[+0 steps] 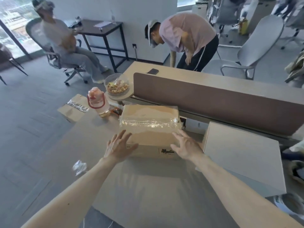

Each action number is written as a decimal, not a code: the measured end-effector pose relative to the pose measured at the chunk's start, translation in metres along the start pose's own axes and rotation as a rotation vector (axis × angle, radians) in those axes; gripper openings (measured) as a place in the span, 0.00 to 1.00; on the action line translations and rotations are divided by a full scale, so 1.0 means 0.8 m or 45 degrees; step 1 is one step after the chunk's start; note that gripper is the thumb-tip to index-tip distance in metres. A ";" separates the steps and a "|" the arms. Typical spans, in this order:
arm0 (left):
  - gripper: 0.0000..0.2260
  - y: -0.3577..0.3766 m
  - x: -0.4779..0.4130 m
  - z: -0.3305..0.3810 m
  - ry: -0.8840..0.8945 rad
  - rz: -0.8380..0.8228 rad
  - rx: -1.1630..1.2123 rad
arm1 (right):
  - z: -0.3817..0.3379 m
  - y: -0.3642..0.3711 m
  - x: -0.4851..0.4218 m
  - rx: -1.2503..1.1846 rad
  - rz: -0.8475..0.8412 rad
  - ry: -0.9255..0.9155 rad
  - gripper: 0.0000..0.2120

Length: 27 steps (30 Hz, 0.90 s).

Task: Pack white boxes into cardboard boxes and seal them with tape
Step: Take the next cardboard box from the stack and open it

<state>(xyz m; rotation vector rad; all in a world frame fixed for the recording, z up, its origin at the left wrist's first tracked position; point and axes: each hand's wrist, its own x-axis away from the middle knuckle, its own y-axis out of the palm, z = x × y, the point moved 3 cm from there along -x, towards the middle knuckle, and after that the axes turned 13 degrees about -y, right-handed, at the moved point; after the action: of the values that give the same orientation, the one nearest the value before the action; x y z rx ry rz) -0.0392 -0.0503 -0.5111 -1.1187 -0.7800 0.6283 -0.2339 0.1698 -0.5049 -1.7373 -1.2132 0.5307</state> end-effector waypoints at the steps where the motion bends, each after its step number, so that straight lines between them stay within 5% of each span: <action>1: 0.34 -0.002 -0.012 -0.001 -0.013 0.000 0.014 | 0.001 -0.002 -0.010 0.002 0.014 0.016 0.31; 14: 0.41 0.015 -0.161 -0.014 -0.132 -0.230 0.422 | 0.021 0.010 -0.108 -0.227 0.093 0.302 0.39; 27: 0.36 0.024 -0.097 -0.031 -0.124 -0.246 0.405 | -0.004 0.050 -0.059 0.004 0.008 0.332 0.43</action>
<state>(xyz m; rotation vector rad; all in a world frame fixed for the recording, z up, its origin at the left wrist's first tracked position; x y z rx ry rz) -0.0658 -0.1177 -0.5523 -0.7177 -0.8274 0.6217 -0.2314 0.1224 -0.5448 -1.7461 -1.0219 0.2980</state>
